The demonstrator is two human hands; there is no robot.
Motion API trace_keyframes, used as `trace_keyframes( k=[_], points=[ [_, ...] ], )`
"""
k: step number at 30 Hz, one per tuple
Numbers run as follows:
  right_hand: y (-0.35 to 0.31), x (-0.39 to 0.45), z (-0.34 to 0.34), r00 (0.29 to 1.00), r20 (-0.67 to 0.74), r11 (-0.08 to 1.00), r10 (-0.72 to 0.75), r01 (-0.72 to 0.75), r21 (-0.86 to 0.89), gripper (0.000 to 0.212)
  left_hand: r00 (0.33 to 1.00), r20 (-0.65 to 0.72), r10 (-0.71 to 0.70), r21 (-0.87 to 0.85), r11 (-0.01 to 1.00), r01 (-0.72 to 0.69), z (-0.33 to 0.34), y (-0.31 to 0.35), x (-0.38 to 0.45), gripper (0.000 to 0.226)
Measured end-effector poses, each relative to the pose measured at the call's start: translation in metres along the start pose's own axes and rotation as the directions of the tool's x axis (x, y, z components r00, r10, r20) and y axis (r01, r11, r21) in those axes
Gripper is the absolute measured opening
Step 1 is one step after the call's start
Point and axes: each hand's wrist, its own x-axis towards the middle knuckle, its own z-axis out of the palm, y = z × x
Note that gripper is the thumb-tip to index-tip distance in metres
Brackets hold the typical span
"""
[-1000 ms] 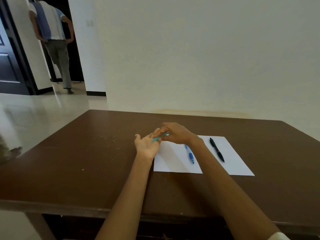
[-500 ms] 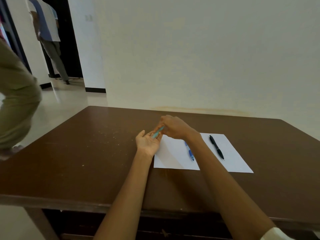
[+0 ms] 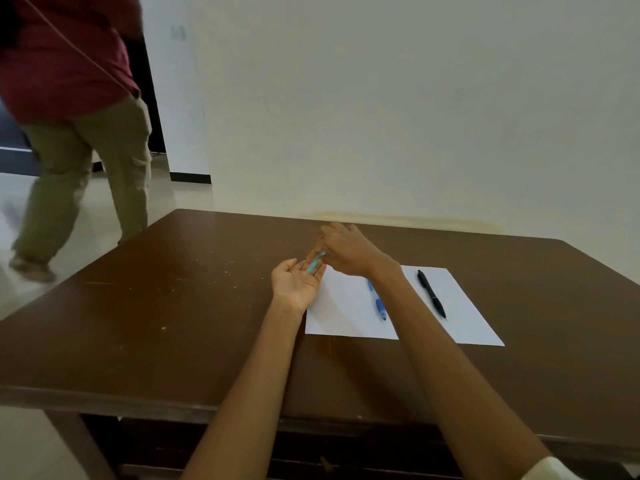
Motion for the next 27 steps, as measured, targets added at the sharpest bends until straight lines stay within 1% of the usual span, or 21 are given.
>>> trace_keyframes(
  k=[4, 10, 13, 16, 20, 27],
  points=[
    [-0.001, 0.002, 0.001, 0.999, 0.034, 1.0, -0.019, 0.018, 0.015, 0.028, 1.0, -0.001, -0.003, 0.007, 1.0, 0.003, 0.0, 0.0, -0.001, 0.047],
    [0.003, 0.004, 0.002, 0.995, 0.096, 0.981, -0.021, 0.002, 0.195, 0.037, 1.0, 0.009, 0.012, 0.016, 1.0, -0.013, 0.002, 0.0, -0.003, 0.047],
    [0.005, 0.001, 0.003, 0.999, 0.05, 0.951, -0.012, -0.004, 0.308, 0.039, 1.0, 0.007, 0.017, 0.023, 1.0, -0.017, 0.002, 0.0, -0.004, 0.047],
    [0.007, -0.001, 0.005, 1.0, 0.02, 0.921, 0.018, -0.025, 0.39, 0.035, 1.0, 0.004, 0.019, 0.031, 0.999, -0.019, 0.001, 0.0, -0.004, 0.046],
    [0.009, 0.0, 0.002, 0.999, -0.001, 0.913, 0.045, -0.041, 0.406, 0.026, 1.0, 0.005, 0.021, 0.031, 0.999, -0.022, 0.0, 0.0, -0.004, 0.046],
    [0.002, 0.003, -0.006, 0.997, 0.014, 0.905, 0.072, -0.072, 0.42, 0.021, 1.0, 0.005, 0.016, -0.001, 1.0, -0.016, 0.001, 0.0, -0.004, 0.045]
  ],
)
